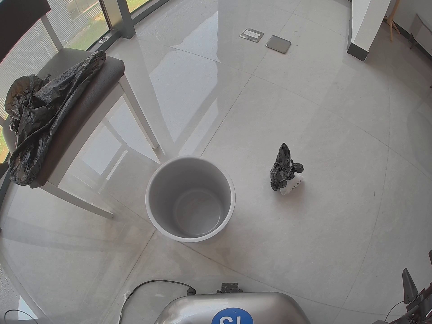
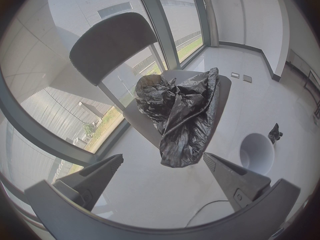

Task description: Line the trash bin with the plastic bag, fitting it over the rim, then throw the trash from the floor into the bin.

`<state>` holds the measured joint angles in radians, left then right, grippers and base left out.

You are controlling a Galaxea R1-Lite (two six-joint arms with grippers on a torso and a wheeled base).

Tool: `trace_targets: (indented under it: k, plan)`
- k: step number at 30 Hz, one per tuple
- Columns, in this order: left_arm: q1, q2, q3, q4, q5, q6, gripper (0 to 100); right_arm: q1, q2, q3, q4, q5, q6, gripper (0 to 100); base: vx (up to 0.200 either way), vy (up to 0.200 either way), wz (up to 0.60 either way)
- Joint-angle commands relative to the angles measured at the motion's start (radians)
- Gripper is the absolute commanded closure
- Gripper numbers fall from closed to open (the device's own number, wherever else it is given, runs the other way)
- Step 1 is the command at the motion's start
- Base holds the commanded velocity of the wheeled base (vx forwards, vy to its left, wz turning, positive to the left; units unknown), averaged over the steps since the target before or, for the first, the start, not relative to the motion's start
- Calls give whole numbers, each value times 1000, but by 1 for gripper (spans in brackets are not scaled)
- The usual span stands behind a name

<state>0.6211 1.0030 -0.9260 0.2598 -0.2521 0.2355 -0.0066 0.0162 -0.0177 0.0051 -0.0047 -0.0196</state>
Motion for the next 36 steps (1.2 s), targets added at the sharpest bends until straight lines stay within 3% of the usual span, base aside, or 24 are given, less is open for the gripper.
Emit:
trace_targets:
  k: [1,10,15,23,26,33,36]
  plan:
    - [-24,-4,55,-65,31,24,0,0,-16,16,-1,0,-2,0,0,0,0]
    - [-35,59,7,-70,47,62,0,0,-16,16,-1,0,0,0,0,0,0]
    - [-89,91,-24,-62,45,123,0,0,-16,16,-1,0,0,0,0,0,0]
    - [-112,128,-19,-60,48,248,0,0,-16,16,-1,0,0,0,0,0,0]
    - [-130,137,-10,-62,53,252,0,0,-16,16,-1,0,0,0,0,0,0]
    - [-159,194,-8,-94,171,266,0,0,-16,16,-1,0,0,0,0,0,0]
    - [-158,217,-7,-142,186,257,0,0,-16,16,-1,0,0,0,0,0,0]
